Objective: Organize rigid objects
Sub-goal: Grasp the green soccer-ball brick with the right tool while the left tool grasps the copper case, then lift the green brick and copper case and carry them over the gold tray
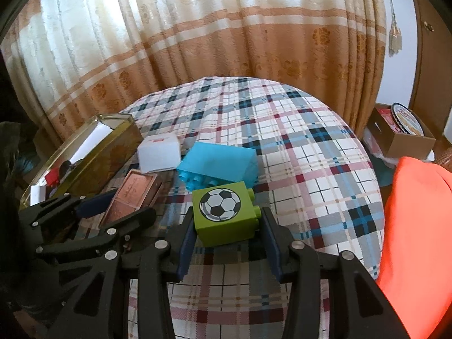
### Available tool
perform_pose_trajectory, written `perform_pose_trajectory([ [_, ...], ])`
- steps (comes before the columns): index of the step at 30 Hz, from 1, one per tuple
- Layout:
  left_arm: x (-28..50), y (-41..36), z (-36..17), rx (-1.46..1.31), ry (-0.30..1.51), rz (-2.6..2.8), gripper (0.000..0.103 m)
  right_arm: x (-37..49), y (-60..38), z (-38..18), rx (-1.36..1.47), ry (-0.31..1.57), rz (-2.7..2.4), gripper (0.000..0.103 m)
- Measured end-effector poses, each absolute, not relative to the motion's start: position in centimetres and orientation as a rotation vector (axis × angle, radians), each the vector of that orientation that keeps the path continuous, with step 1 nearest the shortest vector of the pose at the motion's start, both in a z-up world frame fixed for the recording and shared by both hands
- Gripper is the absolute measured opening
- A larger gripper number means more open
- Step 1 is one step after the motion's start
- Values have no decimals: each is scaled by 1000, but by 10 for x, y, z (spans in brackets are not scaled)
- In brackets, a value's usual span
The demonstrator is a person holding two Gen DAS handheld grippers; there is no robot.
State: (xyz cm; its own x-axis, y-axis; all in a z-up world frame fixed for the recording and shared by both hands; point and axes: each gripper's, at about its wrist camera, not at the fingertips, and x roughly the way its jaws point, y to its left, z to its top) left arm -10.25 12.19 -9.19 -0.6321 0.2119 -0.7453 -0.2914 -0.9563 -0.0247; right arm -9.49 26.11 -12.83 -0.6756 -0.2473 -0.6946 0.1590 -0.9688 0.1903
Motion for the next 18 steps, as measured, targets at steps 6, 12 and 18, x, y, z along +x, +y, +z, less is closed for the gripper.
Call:
perform_pose_trajectory([
  [6,-100,121,-88,-1138,142,2635,46,-93,260,-126,1116,-155,-2688,46],
  [12,-97,116,-86,-1119,126,2675,46,-91,258,-125,1100,-140,-2704,46],
  [18,-92,110,-82,-1091,99,2712,46,-88,254,-122,1069,-96,-2720,46],
])
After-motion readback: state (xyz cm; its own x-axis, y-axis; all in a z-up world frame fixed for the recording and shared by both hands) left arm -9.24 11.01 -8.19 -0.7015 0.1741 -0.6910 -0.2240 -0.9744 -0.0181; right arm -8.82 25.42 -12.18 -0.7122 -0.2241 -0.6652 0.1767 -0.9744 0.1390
